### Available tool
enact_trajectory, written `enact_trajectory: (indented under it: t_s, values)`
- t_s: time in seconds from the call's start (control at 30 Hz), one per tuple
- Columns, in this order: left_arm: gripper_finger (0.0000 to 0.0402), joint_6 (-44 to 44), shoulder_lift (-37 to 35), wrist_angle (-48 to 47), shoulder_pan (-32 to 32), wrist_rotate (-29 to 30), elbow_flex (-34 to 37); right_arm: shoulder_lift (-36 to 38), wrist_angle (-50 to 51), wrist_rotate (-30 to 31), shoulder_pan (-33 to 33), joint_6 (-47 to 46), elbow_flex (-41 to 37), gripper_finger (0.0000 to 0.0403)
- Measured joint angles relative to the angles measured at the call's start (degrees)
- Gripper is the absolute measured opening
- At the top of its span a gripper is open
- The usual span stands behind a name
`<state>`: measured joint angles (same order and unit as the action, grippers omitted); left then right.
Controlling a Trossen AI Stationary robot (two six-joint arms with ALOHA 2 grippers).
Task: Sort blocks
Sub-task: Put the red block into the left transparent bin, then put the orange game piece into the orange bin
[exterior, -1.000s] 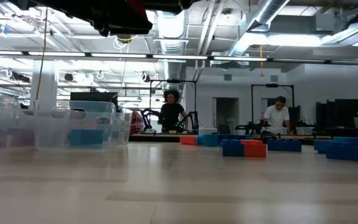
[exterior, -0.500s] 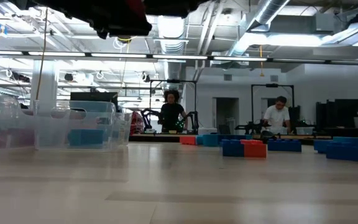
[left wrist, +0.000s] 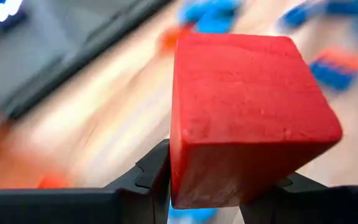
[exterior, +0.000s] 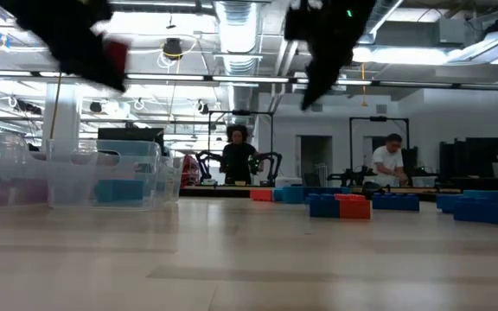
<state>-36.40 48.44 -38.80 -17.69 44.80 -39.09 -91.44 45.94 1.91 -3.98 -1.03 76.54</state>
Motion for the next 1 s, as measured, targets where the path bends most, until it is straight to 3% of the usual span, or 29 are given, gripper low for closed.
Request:
enact_trajectory:
  t_s: [0.13, 0.3, 0.53, 0.7, 1.0]
  values:
    - [0.0133, -20.49, -1.81, -20.13, -0.26, -1.85, 0.01, 0.0, -0.07, -0.04, 0.23, -2.31, -5.66, 0.0264]
    - [0.0133, -28.77, -0.45, -27.73, -1.05, -9.18, 0.02, -0.13, 0.14, -0.04, -0.37, -4.12, -9.54, 0.0264]
    - [0.014, -29.59, 4.01, -30.92, -0.66, -16.23, 0.02, -0.13, 0.56, -0.06, -0.93, -4.58, -11.25, 0.0264]
    - [0.0169, -27.38, 5.08, -31.04, -0.68, -22.16, 0.02, -0.13, 0.54, -0.31, -1.87, -4.61, -11.27, 0.0264]
    - [0.02, -21.98, 5.08, -30.97, -0.66, -27.71, -2.87, -0.13, 2.46, -0.37, -0.03, -6.7, -11.27, 0.0264]
